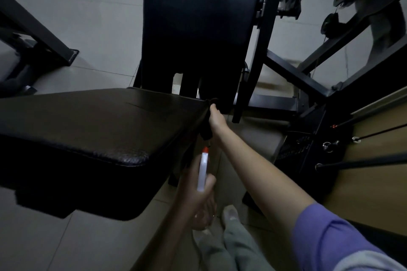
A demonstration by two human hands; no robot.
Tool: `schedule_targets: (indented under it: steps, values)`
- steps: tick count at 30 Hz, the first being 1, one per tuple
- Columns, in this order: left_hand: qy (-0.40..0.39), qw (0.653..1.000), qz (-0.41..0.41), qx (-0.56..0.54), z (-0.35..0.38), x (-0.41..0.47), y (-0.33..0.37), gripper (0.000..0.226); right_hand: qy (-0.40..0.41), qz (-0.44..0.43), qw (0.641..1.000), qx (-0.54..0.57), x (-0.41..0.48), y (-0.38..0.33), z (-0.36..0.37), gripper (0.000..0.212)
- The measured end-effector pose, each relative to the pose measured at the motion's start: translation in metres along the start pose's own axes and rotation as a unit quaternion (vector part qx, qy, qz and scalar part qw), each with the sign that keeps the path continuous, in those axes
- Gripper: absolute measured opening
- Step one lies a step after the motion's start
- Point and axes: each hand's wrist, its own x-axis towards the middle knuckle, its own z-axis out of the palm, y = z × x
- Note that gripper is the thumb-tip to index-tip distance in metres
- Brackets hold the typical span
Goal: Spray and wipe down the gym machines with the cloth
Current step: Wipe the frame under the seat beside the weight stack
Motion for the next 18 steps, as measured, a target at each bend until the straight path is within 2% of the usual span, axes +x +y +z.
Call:
schedule_targets:
  steps: [3, 8, 12, 16, 18]
  values:
    - [0.000, 1.000, -0.009, -0.002, 0.005, 0.003, -0.005, 0.048, 0.006, -0.009, 1.000, -0.011, 0.004, 0.001, 0.000, 0.056]
    - [-0.001, 1.000, -0.005, 0.016, 0.010, 0.000, -0.013, 0.034, 0.012, -0.015, 0.999, -0.028, -0.006, -0.002, 0.000, 0.055]
    - [-0.008, 1.000, 0.007, 0.017, 0.011, -0.005, -0.017, 0.036, -0.010, -0.026, 1.000, 0.000, -0.033, 0.001, -0.012, 0.049]
    - [-0.020, 0.999, 0.027, 0.027, 0.014, -0.007, -0.019, 0.065, -0.022, -0.055, 0.998, 0.007, -0.049, 0.010, -0.006, 0.052]
    - [-0.012, 0.999, 0.021, 0.033, 0.015, -0.005, -0.017, 0.070, -0.010, -0.055, 0.998, -0.008, -0.045, 0.009, 0.001, 0.055]
